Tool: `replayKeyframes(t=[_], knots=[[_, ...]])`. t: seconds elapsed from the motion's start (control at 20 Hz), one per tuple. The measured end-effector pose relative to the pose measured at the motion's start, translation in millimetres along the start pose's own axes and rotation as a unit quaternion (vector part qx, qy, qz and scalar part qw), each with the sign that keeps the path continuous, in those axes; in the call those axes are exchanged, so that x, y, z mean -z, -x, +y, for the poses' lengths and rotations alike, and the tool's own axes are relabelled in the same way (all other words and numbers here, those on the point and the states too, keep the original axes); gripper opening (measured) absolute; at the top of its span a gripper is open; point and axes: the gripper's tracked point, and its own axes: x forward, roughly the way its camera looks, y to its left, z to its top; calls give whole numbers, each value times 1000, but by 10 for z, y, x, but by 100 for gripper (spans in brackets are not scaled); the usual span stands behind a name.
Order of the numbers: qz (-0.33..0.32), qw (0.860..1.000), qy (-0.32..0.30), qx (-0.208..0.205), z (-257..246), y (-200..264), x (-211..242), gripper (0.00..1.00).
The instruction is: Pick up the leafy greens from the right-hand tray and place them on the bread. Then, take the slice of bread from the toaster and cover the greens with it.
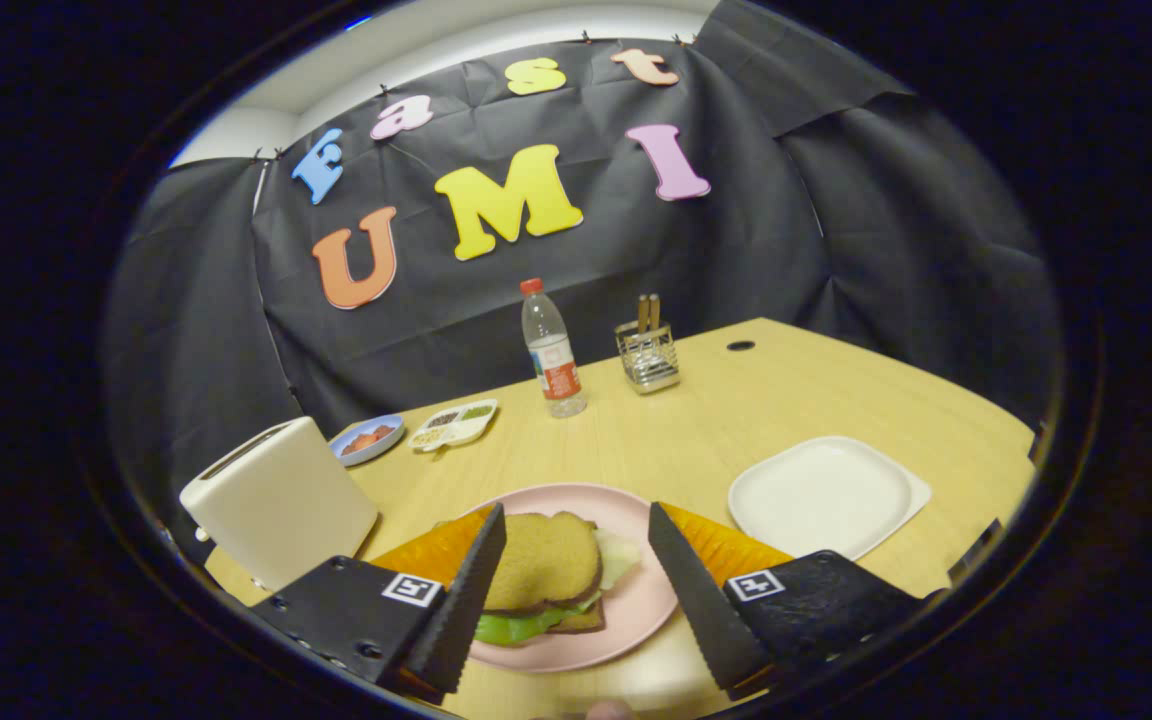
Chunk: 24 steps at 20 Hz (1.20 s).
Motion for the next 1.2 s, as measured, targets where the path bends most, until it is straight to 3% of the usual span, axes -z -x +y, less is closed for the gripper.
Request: replayKeyframes(t=[0.1,0.3,0.75,1.05,1.2], knots=[[-42,999,25,8,-104,125,-284,94],[-103,990,99,0,-131,450,-799,96],[-193,971,140,-9,-442,1445,-1996,95],[-202,974,105,-17,-642,1851,-2091,95],[-190,975,116,-16,-710,1876,-1996,95]])
